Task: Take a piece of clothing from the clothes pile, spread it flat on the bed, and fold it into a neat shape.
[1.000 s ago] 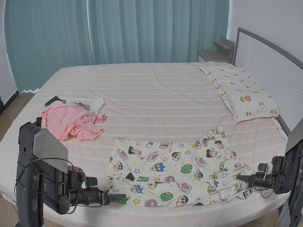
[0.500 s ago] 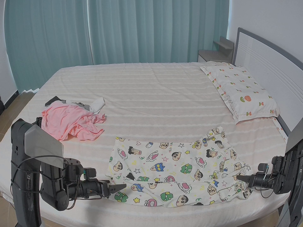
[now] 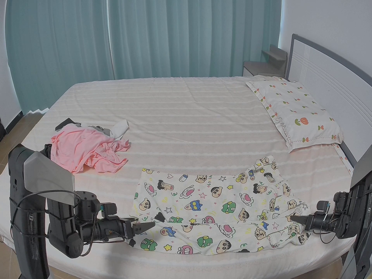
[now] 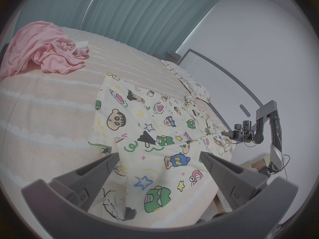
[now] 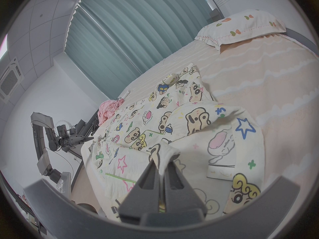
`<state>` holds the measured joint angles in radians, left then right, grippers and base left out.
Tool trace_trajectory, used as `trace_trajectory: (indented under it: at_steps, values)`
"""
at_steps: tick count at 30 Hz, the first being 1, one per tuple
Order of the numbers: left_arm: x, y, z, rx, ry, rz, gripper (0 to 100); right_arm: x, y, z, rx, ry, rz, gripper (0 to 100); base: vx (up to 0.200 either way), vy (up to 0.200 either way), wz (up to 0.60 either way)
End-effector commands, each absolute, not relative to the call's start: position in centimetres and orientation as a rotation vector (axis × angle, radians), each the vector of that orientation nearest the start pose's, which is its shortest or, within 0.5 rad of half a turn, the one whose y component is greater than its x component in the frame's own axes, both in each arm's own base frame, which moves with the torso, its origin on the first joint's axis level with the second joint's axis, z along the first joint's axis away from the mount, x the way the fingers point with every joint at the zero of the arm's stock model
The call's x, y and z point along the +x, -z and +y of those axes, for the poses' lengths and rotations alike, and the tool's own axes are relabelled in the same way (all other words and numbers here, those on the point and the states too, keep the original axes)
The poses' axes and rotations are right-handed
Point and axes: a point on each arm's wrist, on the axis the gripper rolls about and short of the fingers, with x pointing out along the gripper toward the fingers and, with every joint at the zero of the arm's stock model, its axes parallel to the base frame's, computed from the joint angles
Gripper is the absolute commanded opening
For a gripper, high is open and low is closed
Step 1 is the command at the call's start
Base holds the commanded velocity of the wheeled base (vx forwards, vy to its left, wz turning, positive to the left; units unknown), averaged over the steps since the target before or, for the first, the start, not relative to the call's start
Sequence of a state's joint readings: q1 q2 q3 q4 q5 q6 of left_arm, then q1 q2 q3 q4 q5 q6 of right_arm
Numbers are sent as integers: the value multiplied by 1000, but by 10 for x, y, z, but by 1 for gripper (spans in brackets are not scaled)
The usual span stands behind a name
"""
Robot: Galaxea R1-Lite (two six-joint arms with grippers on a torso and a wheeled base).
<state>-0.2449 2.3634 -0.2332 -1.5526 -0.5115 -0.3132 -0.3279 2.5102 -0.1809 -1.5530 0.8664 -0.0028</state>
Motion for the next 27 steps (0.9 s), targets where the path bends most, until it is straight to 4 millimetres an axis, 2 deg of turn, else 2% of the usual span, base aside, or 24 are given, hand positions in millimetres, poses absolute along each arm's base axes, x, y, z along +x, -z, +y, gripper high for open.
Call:
trace_trajectory:
  at_steps: [1, 5, 17, 27]
  values:
    - [257, 33, -83, -377, 659, 704, 100, 238, 67, -63, 429, -513, 634, 0, 0, 0, 0]
    - [257, 42, -90, -380, 663, 738, 100, 238, 67, -63, 428, -513, 634, 0, 0, 0, 0]
    - [247, 61, -86, -313, 647, 830, 100, 238, 67, -63, 422, -514, 632, 0, 0, 0, 0]
    - [241, 65, -81, -262, 620, 840, 100, 238, 67, -63, 422, -514, 630, 0, 0, 0, 0]
